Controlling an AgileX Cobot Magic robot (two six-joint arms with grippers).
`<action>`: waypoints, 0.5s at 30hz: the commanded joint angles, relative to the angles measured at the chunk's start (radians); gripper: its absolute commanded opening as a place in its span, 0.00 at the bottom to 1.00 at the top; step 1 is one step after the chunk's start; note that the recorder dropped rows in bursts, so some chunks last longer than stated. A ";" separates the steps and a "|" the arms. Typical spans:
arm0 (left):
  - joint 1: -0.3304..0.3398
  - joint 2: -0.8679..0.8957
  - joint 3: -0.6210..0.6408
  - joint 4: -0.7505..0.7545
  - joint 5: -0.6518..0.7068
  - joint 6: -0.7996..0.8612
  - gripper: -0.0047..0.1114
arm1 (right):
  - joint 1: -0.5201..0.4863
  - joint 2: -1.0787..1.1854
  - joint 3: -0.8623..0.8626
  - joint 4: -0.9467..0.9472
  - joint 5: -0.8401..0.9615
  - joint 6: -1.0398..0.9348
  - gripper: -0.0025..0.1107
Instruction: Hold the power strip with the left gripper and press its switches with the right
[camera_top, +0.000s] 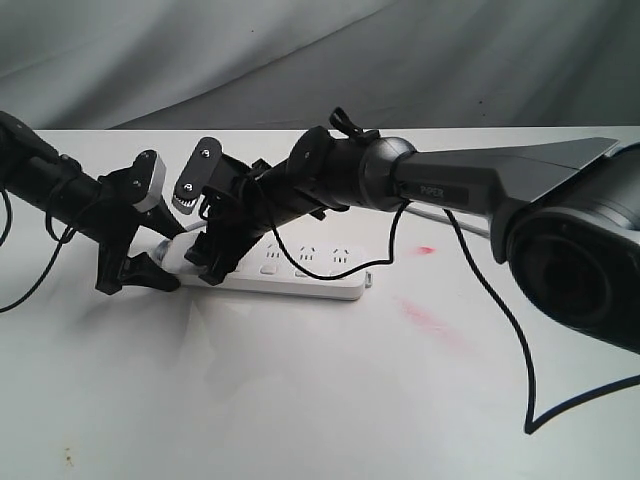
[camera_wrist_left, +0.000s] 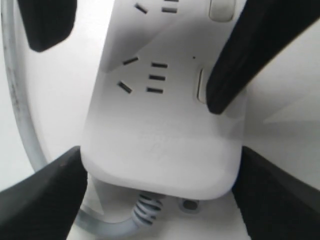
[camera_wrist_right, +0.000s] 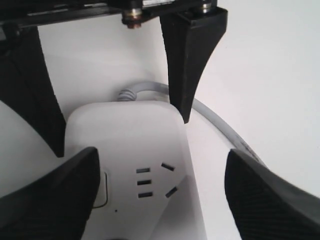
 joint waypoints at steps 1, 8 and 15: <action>-0.002 0.000 0.001 0.052 -0.004 -0.002 0.60 | -0.009 0.010 -0.003 -0.027 0.026 -0.005 0.60; -0.002 0.000 0.001 0.052 -0.004 -0.006 0.60 | -0.016 0.012 -0.003 -0.047 0.029 0.001 0.60; -0.002 0.000 0.001 0.052 -0.004 -0.006 0.60 | -0.016 0.039 -0.003 -0.039 0.036 0.003 0.60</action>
